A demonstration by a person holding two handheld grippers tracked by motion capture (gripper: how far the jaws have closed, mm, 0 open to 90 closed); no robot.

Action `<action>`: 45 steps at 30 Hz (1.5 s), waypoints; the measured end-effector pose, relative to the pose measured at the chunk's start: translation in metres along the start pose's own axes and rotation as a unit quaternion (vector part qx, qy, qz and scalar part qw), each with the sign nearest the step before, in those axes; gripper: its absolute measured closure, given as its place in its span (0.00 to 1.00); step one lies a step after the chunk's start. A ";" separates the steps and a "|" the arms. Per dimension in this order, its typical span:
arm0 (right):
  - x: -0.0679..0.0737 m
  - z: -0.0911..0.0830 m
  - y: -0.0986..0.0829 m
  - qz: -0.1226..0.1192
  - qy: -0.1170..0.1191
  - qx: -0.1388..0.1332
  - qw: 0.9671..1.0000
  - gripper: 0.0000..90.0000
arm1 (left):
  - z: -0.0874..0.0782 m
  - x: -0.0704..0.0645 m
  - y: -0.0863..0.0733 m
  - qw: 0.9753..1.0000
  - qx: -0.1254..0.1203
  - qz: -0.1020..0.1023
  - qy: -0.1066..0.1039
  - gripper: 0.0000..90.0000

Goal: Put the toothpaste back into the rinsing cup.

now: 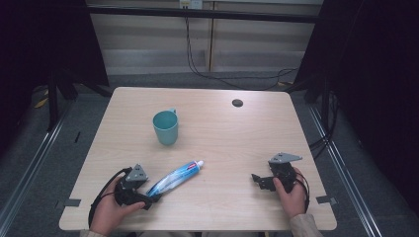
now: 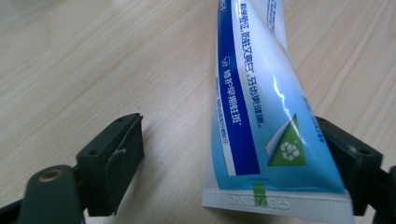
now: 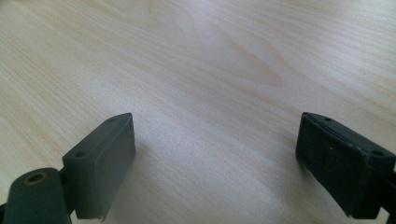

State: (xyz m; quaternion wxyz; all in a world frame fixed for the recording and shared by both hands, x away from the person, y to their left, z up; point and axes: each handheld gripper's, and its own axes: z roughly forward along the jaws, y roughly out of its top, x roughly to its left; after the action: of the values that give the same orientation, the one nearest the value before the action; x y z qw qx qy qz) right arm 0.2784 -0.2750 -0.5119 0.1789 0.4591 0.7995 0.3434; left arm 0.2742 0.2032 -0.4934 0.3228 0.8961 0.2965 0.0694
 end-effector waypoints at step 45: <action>0.000 0.000 0.000 -0.001 0.000 0.000 1.000 0.13 | 0.030 -0.005 0.081 0.979 0.190 0.055 -0.039 0.40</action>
State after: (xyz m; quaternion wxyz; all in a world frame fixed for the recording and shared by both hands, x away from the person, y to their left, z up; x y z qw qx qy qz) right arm 0.2785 -0.2750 -0.5119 0.1793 0.4586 0.7996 0.3436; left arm 0.3197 0.1340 -0.4665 0.1535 0.9581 0.2417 -0.0055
